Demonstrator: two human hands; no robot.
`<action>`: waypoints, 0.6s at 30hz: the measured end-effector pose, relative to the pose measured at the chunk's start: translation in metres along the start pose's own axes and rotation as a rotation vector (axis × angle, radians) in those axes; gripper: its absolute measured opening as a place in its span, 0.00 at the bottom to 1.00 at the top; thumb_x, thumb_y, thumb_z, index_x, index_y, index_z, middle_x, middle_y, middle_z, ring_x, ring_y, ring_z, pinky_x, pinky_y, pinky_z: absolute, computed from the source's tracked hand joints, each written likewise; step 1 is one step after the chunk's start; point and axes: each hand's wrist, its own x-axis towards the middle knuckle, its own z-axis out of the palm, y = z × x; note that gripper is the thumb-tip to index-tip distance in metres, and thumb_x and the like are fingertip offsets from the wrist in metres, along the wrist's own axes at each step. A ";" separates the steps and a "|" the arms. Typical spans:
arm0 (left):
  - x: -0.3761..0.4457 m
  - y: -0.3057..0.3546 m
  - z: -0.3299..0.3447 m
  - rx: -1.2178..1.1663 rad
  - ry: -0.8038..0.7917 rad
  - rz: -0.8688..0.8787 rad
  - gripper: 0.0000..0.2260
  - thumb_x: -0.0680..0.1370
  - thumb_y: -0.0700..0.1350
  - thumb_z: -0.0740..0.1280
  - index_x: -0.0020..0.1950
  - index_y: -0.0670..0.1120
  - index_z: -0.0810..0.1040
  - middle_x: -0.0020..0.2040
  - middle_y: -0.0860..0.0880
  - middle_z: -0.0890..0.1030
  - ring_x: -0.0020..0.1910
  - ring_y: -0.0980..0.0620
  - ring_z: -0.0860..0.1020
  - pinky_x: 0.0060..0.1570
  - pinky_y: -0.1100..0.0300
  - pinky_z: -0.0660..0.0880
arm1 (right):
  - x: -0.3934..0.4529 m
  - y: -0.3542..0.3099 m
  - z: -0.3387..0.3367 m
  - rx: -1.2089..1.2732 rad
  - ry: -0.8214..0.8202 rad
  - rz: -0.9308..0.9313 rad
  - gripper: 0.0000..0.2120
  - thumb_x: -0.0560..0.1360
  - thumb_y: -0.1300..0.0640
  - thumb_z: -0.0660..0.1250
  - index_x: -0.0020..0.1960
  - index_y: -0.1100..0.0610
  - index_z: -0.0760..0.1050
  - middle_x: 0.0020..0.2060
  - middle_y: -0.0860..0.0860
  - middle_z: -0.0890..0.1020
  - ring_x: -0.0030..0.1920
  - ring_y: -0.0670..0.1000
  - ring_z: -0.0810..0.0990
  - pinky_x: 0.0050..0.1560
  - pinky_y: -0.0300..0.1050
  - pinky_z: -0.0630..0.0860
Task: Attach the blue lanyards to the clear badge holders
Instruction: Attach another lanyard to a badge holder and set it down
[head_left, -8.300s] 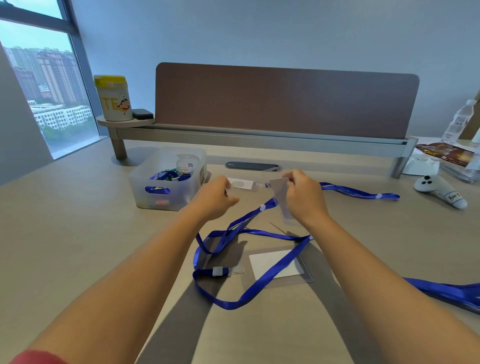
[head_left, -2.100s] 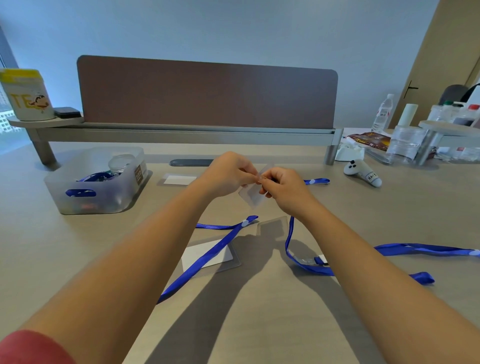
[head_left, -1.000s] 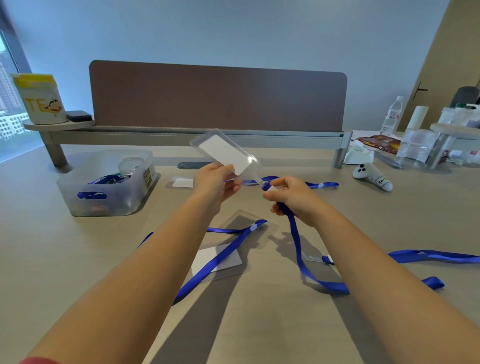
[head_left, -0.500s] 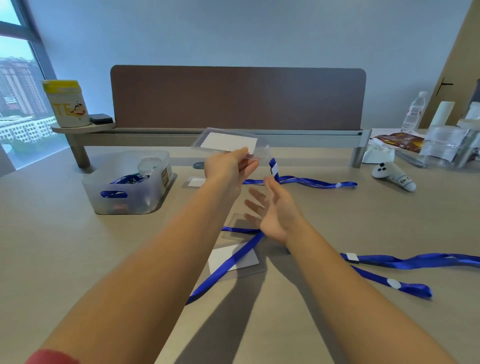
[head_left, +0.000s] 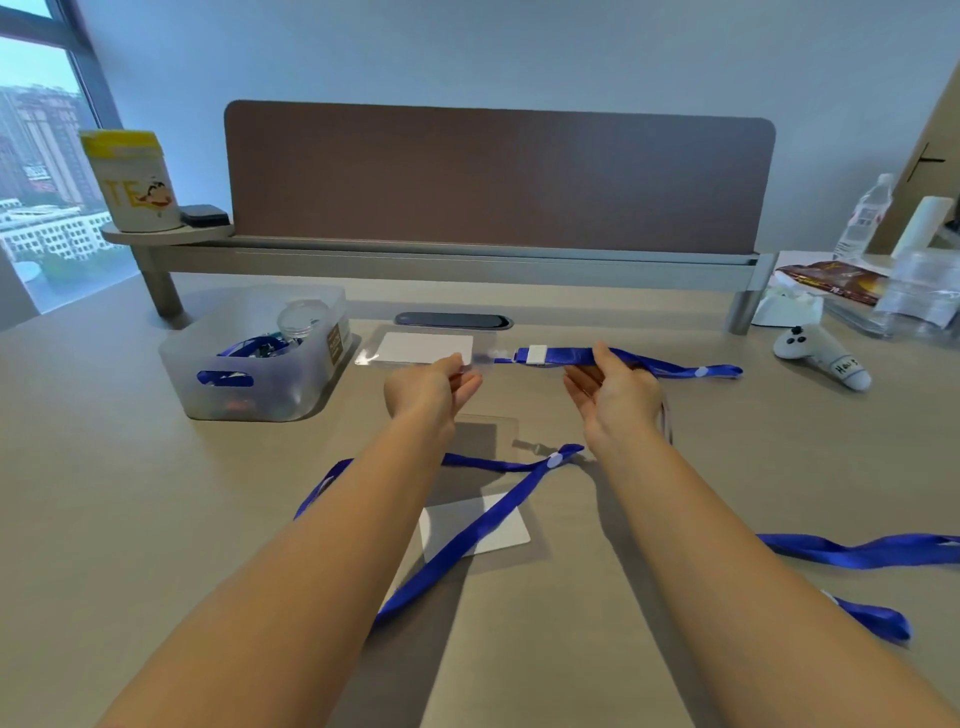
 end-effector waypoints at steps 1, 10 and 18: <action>0.004 -0.001 -0.001 0.021 0.007 0.003 0.10 0.75 0.37 0.66 0.54 0.35 0.76 0.37 0.45 0.78 0.34 0.52 0.79 0.36 0.63 0.80 | 0.004 0.000 0.000 -0.025 0.044 -0.020 0.05 0.76 0.60 0.63 0.41 0.59 0.72 0.33 0.51 0.77 0.32 0.48 0.77 0.37 0.40 0.78; 0.045 0.017 0.006 0.095 0.077 0.057 0.09 0.76 0.37 0.65 0.53 0.34 0.76 0.34 0.45 0.77 0.32 0.52 0.78 0.41 0.60 0.79 | 0.043 -0.030 0.004 -0.176 0.322 -0.137 0.14 0.76 0.54 0.63 0.31 0.53 0.71 0.29 0.49 0.75 0.27 0.45 0.71 0.28 0.36 0.71; 0.064 0.011 0.028 0.014 0.070 -0.001 0.07 0.76 0.36 0.65 0.52 0.34 0.76 0.33 0.45 0.77 0.30 0.53 0.77 0.25 0.69 0.77 | 0.069 -0.069 0.002 -0.048 0.463 -0.242 0.15 0.76 0.54 0.60 0.30 0.53 0.72 0.24 0.48 0.72 0.22 0.44 0.69 0.24 0.32 0.69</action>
